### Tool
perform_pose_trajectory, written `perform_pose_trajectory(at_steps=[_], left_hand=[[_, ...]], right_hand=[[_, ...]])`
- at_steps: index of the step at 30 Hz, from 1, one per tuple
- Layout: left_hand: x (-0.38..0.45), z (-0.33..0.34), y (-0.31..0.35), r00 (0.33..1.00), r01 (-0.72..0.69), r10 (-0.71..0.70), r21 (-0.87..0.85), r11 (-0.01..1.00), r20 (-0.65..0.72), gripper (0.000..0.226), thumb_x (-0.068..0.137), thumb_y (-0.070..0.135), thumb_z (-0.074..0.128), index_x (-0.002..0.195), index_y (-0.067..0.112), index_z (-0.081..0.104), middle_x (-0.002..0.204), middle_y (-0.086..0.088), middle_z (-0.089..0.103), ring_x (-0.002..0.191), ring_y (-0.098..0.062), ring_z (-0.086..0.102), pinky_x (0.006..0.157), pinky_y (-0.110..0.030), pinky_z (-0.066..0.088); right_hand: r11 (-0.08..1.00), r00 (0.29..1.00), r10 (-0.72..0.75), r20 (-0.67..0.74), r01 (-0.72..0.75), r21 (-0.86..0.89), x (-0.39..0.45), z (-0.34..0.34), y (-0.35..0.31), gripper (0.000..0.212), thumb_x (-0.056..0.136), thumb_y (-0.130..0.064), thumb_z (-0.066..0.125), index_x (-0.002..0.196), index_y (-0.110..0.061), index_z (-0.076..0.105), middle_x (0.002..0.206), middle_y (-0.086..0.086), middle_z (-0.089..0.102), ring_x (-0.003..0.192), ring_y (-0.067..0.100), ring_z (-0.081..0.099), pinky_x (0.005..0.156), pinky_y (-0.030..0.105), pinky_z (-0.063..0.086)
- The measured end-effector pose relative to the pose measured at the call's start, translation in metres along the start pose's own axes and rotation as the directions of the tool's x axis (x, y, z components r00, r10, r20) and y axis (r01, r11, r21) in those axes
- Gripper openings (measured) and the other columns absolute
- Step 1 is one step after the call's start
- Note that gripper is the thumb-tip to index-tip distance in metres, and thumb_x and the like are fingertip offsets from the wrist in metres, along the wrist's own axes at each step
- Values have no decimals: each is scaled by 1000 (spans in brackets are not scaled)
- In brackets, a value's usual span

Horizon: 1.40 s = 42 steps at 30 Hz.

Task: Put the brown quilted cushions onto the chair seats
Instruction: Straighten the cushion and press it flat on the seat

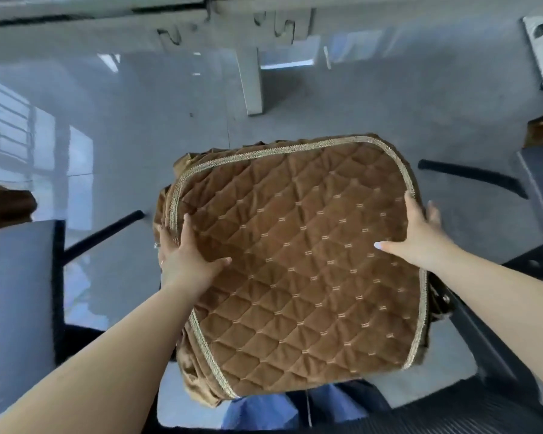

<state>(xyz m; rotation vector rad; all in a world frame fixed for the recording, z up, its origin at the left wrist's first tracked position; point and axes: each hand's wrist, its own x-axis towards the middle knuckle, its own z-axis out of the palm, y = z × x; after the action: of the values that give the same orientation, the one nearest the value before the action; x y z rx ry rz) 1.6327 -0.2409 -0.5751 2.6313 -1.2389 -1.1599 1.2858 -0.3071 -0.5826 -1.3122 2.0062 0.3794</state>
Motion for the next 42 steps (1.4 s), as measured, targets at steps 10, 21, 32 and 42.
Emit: perform_pose_trajectory(at_steps=[10, 21, 32, 42], left_hand=[[-2, 26, -16, 997, -56, 63, 150, 987, -45, 114, 70, 45, 79, 152, 33, 1, 160, -14, -13, 146, -41, 2, 113, -58, 24], [-15, 35, -22, 998, -27, 38, 226, 974, -44, 113, 70, 49, 77, 152, 36, -1, 161, -12, -12, 147, -38, 2, 109, -61, 31], [-40, 70, 41, 877, -474, 444, 470, 745, 182, 112, 75, 49, 73, 150, 37, -9, 160, -4, -20, 148, -32, -15, 117, -59, 8], [-26, 87, 62, 908, -419, 297, 600, 682, 297, 108, 81, 49, 67, 151, 30, -12, 159, -10, -21, 146, -40, -14, 114, -64, 13]], right_hand=[[997, 981, -74, -177, 67, -45, -3, 28, 28, 114, 69, -55, 74, 149, -37, -6, 155, 10, 7, 138, 36, 23, 104, 50, 36], [989, 973, -84, -213, 55, -137, -20, 33, 38, 112, 68, -55, 75, 151, -30, 3, 149, 19, 21, 131, 41, 30, 106, 50, 30], [675, 792, -599, 121, 580, -455, -46, 61, -43, 100, 80, -48, 66, 149, -36, -5, 155, 7, -29, 144, 29, -26, 111, 65, -2], [707, 847, -495, 196, 523, -476, -25, 75, -65, 108, 76, -43, 73, 149, -35, -6, 155, 8, -29, 143, 30, -26, 107, 71, 0]])
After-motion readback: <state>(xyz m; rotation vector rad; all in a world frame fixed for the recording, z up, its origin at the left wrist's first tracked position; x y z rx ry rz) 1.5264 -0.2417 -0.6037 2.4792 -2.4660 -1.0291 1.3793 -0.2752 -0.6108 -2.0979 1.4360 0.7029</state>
